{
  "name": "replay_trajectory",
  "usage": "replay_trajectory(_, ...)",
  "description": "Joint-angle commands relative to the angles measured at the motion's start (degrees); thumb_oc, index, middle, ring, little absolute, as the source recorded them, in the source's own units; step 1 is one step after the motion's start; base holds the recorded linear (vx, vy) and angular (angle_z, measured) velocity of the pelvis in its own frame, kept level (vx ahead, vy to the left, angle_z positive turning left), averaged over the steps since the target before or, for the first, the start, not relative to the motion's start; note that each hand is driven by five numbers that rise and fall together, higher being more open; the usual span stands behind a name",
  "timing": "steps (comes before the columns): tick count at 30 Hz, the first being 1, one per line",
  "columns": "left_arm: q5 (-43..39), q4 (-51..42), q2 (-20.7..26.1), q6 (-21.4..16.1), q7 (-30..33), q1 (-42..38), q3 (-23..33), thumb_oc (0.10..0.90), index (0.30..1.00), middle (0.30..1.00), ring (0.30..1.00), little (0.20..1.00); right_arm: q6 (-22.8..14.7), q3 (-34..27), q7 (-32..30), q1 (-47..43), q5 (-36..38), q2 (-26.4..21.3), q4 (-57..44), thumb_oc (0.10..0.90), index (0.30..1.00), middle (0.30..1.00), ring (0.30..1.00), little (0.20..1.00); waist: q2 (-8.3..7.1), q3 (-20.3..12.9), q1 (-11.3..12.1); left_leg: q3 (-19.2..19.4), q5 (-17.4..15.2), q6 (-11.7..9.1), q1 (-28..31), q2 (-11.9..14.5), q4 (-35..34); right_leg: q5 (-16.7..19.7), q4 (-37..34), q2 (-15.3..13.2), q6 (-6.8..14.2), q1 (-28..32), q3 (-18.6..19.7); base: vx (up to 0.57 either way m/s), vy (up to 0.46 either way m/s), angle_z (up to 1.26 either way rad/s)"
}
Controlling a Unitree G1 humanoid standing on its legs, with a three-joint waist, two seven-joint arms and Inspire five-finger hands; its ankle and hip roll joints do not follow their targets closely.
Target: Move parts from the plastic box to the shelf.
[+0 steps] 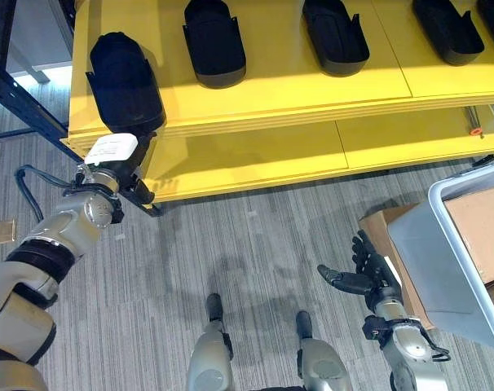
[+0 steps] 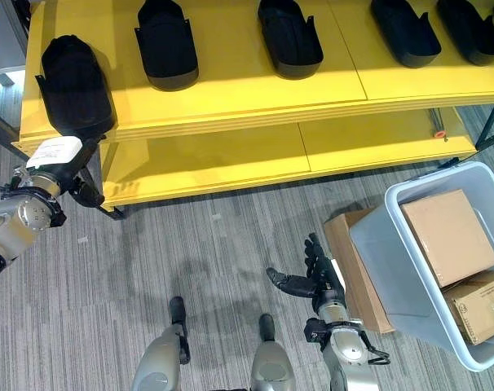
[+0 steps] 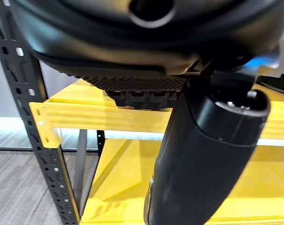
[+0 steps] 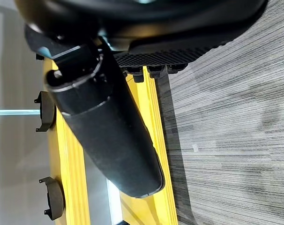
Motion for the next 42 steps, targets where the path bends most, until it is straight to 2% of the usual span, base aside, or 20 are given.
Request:
replay_trajectory(1, -2.07, 3.99, 3.9, -1.42, 3.07, -9.53, 8.36, 0.9, 1.0, 1.0, 1.0, 1.0, -5.78, -5.21, 0.15, -0.68, 0.95, -2.32, -8.12, 0.9, 1.0, 1.0, 1.0, 1.0, -0.09, -0.3, -0.51, -4.87, -2.86, -3.92, 1.44, 4.0, 5.45, 8.28, 2.64, -5.52, -6.3, 0.03, -0.52, 0.0, 0.0, 0.0)
replay_trajectory(23, -4.13, 12.72, 6.12, -1.96, 3.97, -18.13, 4.33, 0.9, 1.0, 1.0, 1.0, 1.0, -6.06, -3.85, -0.47, -0.43, 0.89, -3.56, -7.78, 0.9, 1.0, 1.0, 1.0, 1.0, 0.69, -0.3, -1.63, -5.55, -3.31, -4.31, -3.65, 3.07, 10.58, 9.06, 3.07, -6.92, -6.7, -3.05, 0.13, 0.02, 0.019, -0.02)
replay_trajectory(30, -4.37, 14.63, 6.97, -2.11, 3.87, -21.7, 1.46, 0.9, 1.0, 1.0, 1.0, 1.0, -6.24, -3.36, -0.26, -0.22, 0.85, -4.43, -7.38, 0.9, 1.0, 1.0, 1.0, 1.0, 1.09, -0.3, -1.88, -5.87, -3.43, -4.6, -4.01, 2.89, 11.38, 9.25, 2.93, -7.32, -6.61, -2.8, 0.23, 0.01, 0.007, 0.0)
replay_trajectory(42, -4.79, 21.29, 6.04, -2.45, 3.84, -29.18, -4.39, 0.9, 1.0, 1.0, 1.0, 1.0, -6.32, -2.39, 0.06, 0.6, 1.1, -4.59, -8.0, 0.9, 1.0, 1.0, 1.0, 1.0, 0.82, -0.3, -2.28, -5.85, -3.71, -5.34, -4.71, 2.61, 12.45, 9.43, 2.75, -8.46, -6.78, -3.41, 0.17, 0.0, 0.005, 0.0)
